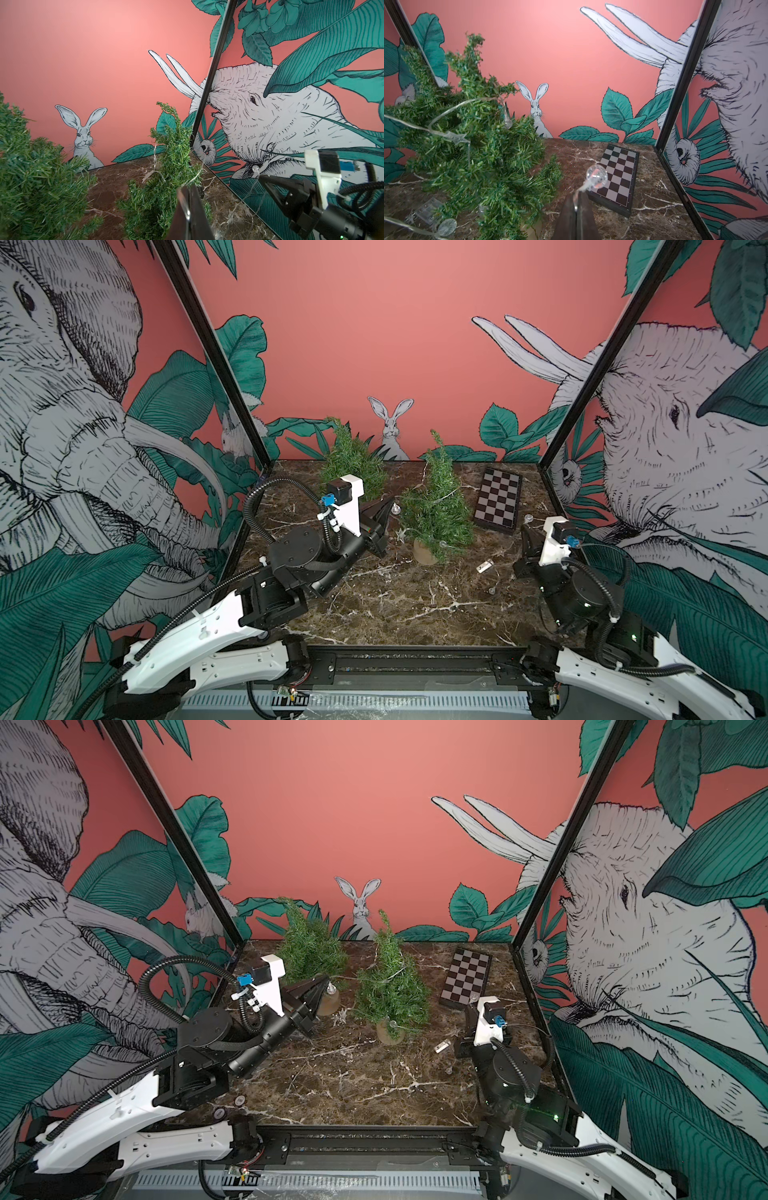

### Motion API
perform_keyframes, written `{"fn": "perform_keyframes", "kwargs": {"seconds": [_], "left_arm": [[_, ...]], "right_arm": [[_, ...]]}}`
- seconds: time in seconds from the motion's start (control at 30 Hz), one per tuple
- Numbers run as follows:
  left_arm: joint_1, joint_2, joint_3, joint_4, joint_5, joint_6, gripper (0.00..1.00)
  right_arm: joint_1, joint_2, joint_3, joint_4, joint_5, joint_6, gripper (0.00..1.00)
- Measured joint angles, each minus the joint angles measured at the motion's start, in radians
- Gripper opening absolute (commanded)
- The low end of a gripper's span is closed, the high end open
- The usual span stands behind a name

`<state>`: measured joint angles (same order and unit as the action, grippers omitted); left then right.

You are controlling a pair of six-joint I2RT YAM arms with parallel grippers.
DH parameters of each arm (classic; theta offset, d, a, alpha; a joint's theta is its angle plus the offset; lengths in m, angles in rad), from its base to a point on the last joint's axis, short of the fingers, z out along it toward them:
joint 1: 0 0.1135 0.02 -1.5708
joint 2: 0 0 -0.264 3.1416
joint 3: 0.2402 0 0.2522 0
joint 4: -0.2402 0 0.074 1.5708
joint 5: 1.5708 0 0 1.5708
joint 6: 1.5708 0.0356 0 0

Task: Wrap string light around the christmas tree
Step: Wrap the Christmas tree at the center of the board.

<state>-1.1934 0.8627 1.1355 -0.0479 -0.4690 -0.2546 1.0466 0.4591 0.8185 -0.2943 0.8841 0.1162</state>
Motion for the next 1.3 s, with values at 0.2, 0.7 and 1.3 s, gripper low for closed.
{"fn": "perform_keyframes", "kwargs": {"seconds": [0.2,0.7,1.3], "left_arm": [[0.000,-0.005,-0.007,-0.015,-0.042,0.005,0.00],[0.011,-0.006,-0.013,-0.127,-0.213,0.009,0.00],[0.142,-0.050,-0.107,-0.252,-0.083,-0.157,0.00]], "right_arm": [[0.000,-0.043,0.012,0.039,0.077,-0.096,0.00],[0.000,-0.032,0.024,0.086,0.187,-0.260,0.00],[-0.611,0.324,0.066,-0.019,-0.310,-0.021,0.00]]}}
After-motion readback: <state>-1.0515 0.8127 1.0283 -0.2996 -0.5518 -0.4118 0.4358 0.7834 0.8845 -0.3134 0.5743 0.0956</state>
